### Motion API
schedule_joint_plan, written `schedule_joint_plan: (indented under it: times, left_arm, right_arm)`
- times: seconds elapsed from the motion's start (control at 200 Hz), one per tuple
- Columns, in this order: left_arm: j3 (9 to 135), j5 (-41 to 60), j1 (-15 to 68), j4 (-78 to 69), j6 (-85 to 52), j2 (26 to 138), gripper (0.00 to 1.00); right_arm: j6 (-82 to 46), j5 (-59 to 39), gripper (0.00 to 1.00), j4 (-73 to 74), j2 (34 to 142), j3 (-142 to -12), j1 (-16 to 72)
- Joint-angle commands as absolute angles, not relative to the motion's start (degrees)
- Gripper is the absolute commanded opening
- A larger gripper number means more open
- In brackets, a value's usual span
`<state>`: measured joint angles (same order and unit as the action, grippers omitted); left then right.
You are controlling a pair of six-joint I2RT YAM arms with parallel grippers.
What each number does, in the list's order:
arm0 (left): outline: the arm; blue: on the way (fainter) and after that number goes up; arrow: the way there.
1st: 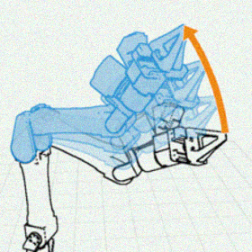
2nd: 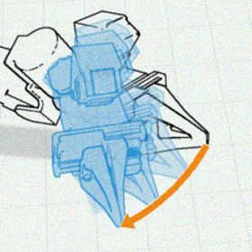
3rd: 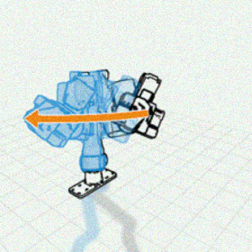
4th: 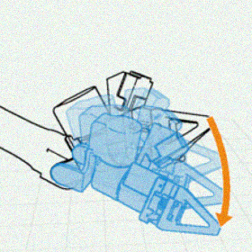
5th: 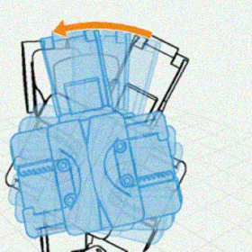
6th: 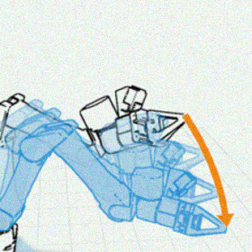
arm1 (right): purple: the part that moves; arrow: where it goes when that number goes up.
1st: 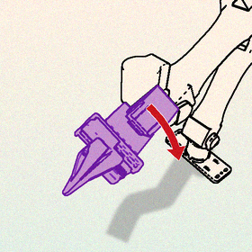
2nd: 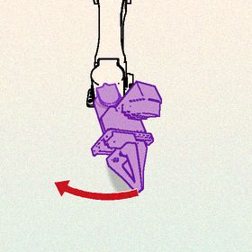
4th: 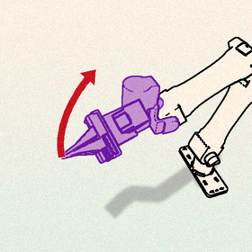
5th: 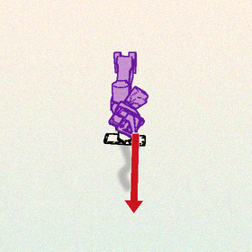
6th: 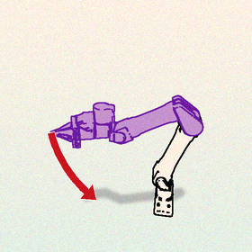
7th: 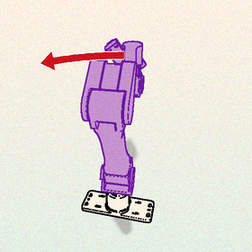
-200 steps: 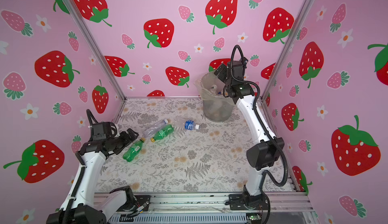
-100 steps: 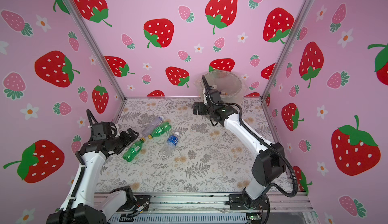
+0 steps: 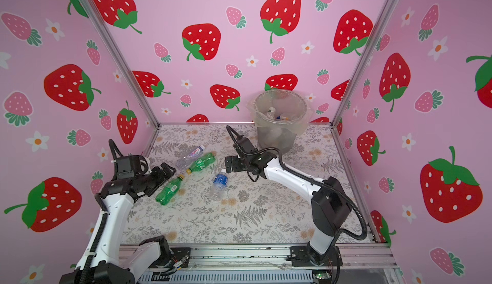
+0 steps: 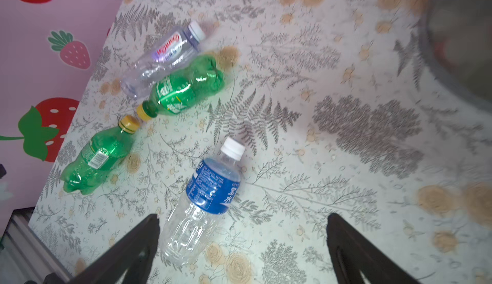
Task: Throw the plastic bottles in the bin
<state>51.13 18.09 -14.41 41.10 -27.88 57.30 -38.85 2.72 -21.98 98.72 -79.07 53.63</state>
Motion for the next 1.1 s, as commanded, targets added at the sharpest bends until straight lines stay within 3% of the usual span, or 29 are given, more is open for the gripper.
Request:
schedule_joint_plan:
  times: [0.0,0.4,0.83,1.096]
  left_arm:
    - [50.7,18.6,-14.7,42.2,-27.9,56.9,0.99]
    - [49.7,18.9,-14.7,41.7,-27.9,56.5,0.99]
    - [49.4,19.4,-14.7,41.6,-27.5,56.0,0.99]
    - [49.2,19.6,-14.7,41.5,-27.6,55.9,0.99]
  right_arm:
    - [-47.4,5.8,0.99,-22.7,101.5,-79.9,56.5]
    - [-55.3,5.0,0.96,-23.6,116.1,-89.3,60.5]
    - [-58.0,1.5,0.96,-20.7,122.7,-95.3,60.6]
    - [-61.7,-2.2,0.9,-18.0,126.0,-95.0,61.1]
